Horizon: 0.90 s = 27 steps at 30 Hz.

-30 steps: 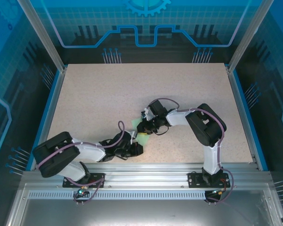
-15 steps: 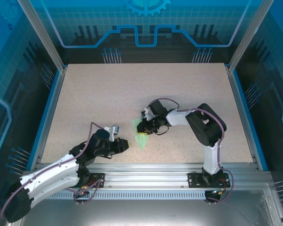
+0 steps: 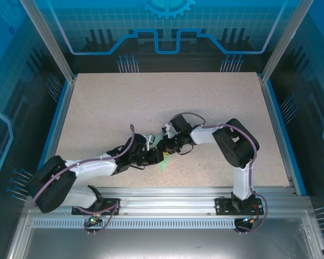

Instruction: Fold a paper plane with a square sheet of paper (pick it up from the middle)

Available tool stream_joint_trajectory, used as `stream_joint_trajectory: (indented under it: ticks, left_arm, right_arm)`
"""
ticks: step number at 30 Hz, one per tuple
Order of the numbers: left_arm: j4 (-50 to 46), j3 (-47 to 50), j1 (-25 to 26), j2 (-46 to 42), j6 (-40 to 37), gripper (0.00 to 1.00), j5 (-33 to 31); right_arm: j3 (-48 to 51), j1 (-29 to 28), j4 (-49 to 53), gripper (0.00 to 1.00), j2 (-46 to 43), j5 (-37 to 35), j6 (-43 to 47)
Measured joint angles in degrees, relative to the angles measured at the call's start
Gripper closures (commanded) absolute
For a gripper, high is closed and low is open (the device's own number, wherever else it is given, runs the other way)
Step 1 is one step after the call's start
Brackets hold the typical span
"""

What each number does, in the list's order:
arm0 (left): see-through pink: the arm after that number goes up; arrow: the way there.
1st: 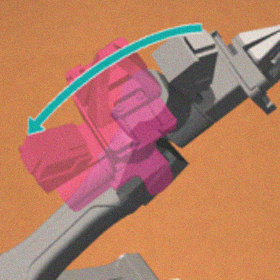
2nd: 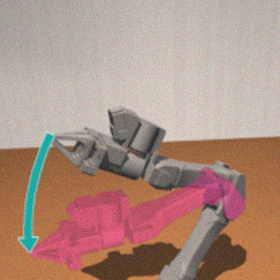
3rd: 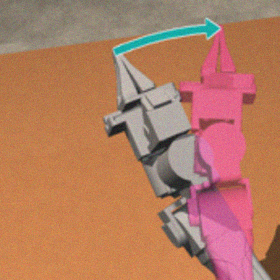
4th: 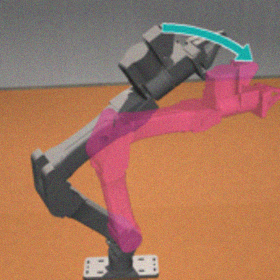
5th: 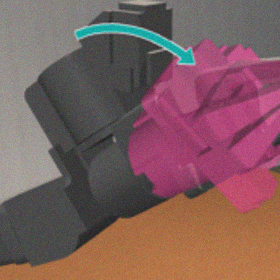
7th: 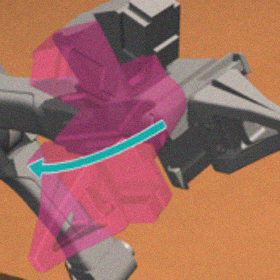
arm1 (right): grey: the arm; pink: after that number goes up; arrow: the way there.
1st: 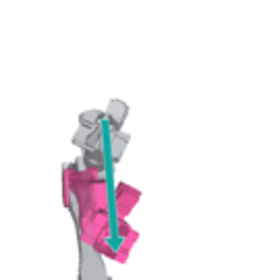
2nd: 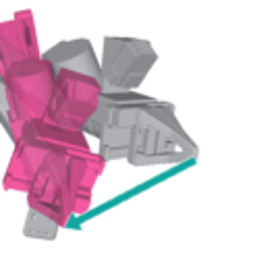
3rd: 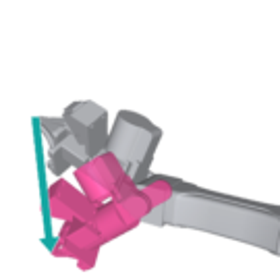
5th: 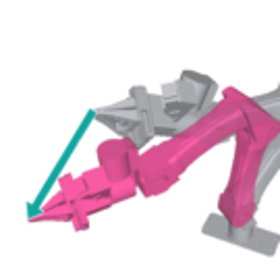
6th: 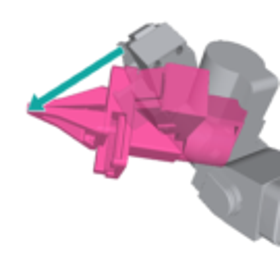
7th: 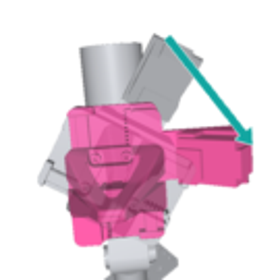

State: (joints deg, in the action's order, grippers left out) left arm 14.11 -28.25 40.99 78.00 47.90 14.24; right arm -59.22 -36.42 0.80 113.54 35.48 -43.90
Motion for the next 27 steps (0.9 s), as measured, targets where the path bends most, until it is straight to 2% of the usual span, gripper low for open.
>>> stream_joint_trajectory:
  ticks: [10, 14, 20, 27]
  left_arm:
    - [2.32, -0.39, 0.55, 8.39, -0.50, 0.83, 0.20]
    - [2.51, -0.83, 1.62, 11.87, -1.29, 0.88, 0.00]
    - [2.93, -1.64, 3.19, 13.07, -0.90, 0.91, -1.88]
    - [10.78, 2.64, 3.50, 12.59, 1.75, 0.92, -3.06]
  right_arm:
    - [0.00, 0.09, 0.00, 0.82, 0.00, 0.13, 0.00]
    - [0.00, 0.09, 0.00, 0.82, 0.04, 0.15, 0.00]
    - [-0.13, 0.33, 0.02, 0.81, 0.04, 0.15, 0.04]
    - [-0.09, 3.98, 1.16, 0.79, -1.97, -0.79, 0.59]
